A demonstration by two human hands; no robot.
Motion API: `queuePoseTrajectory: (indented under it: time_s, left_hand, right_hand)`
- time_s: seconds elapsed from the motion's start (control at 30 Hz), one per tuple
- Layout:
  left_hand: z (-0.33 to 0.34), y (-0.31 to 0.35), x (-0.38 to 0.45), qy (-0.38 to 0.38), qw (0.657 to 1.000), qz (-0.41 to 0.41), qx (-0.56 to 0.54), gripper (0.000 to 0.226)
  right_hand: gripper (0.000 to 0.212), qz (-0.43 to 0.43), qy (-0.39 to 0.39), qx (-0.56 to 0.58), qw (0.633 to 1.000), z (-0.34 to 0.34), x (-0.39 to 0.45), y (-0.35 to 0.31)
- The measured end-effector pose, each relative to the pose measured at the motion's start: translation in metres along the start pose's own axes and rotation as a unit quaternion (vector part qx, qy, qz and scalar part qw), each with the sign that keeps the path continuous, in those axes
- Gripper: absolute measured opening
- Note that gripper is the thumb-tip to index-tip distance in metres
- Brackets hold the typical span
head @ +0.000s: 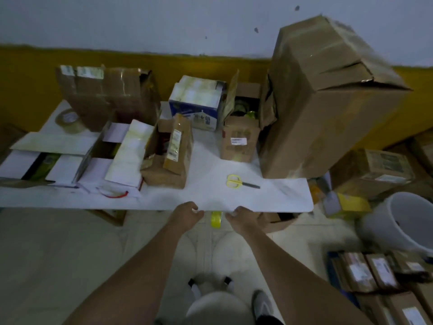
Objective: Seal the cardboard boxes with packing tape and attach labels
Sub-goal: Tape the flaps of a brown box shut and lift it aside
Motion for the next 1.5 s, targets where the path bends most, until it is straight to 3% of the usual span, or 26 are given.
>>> queuePoseTrajectory:
  time_s: [0.17, 0.37, 0.47, 0.6, 0.67, 0.9, 1.07, 1.3, 1.5]
  left_hand:
    - [0.040, -0.031, 0.028, -0.054, 0.996, -0.072, -0.023, 0.052]
    - [0.049, -0.047, 0.061, -0.075, 0.990, -0.114, -0.039, 0.052]
    - [0.047, -0.053, 0.061, -0.078, 0.988, -0.129, -0.041, 0.051]
    - [0.045, -0.055, 0.055, -0.100, 0.980, -0.153, -0.077, 0.050]
    - [0.042, -0.043, 0.047, -0.112, 0.973, -0.164, -0.118, 0.046]
    - [0.033, 0.004, 0.025, -0.144, 0.941, -0.195, -0.236, 0.027]
    - [0.023, 0.023, 0.009, -0.162, 0.916, -0.199, -0.309, 0.032]
    - [-0.008, 0.062, -0.027, -0.155, 0.911, -0.141, -0.355, 0.036]
    - [-0.040, 0.106, -0.082, -0.104, 0.894, -0.016, -0.435, 0.015]
  right_hand:
    - [0.071, 0.107, -0.017, 0.219, 0.970, 0.075, 0.034, 0.017]
    - [0.060, 0.149, 0.074, 0.424, 0.890, 0.114, 0.069, 0.022]
    - [0.057, 0.150, 0.081, 0.384, 0.907, 0.117, 0.065, 0.025]
    - [0.020, 0.147, 0.071, 0.370, 0.915, 0.112, 0.056, 0.025]
    - [0.013, 0.138, 0.076, 0.381, 0.911, 0.108, 0.055, 0.023]
    - [0.010, 0.147, 0.041, 0.436, 0.887, 0.078, 0.039, 0.000]
    - [0.023, 0.060, 0.038, 0.403, 0.912, 0.037, 0.031, -0.020]
    - [0.025, -0.063, 0.072, 0.352, 0.931, -0.012, -0.013, -0.043]
    - [0.022, -0.170, 0.116, 0.336, 0.919, -0.071, -0.059, -0.061]
Point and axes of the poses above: each hand's wrist, its own x-axis towards the middle knuckle, its own z-axis out of the palm, y = z × x, the point moved 1 cm from there along x, towards the middle knuckle, and after that the axes turned 10 degrees about -z, right-handed, at the moved point
